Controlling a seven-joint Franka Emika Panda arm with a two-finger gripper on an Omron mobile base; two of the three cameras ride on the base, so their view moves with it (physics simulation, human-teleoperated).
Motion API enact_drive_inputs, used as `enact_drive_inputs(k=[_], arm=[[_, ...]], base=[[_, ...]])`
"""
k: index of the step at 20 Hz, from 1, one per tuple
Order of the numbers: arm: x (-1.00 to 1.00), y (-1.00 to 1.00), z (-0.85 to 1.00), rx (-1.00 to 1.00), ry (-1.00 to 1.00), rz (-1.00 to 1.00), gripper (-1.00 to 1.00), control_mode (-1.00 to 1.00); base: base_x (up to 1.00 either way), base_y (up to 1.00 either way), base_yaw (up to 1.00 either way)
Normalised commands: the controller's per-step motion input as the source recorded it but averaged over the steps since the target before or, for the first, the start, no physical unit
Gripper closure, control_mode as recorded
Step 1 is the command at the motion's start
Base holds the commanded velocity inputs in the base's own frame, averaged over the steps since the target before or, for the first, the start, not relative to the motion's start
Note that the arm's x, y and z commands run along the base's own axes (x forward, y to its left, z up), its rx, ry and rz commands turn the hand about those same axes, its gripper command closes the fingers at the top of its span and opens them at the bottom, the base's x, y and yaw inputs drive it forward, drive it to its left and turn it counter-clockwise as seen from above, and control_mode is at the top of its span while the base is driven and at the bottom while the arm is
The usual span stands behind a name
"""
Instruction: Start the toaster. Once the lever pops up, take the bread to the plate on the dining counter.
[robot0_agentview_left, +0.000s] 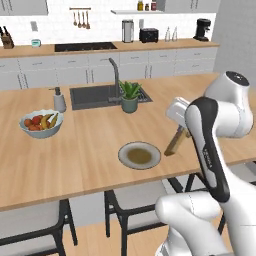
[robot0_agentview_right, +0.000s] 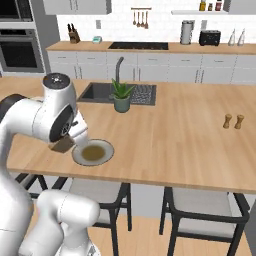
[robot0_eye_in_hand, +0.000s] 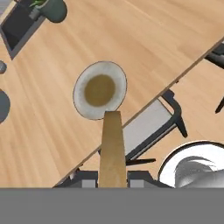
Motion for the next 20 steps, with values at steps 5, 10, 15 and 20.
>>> enact_drive_inputs(k=[5,10,15,20], arm=[[1.0,0.01,-0.66,0.07,0.02,0.37,1.0,-1.0],[1.0,0.01,-0.73,0.0,0.03,0.35,1.0,-1.0],[1.0,0.12,-0.67,0.0,0.0,0.34,1.0,-1.0],[1.0,0.06,-0.53,0.0,0.0,0.32,1.0,-1.0]], base=[[0.0,0.0,0.0],[0.0,0.0,0.0],[0.0,0.0,0.0],[0.0,0.0,0.0]])
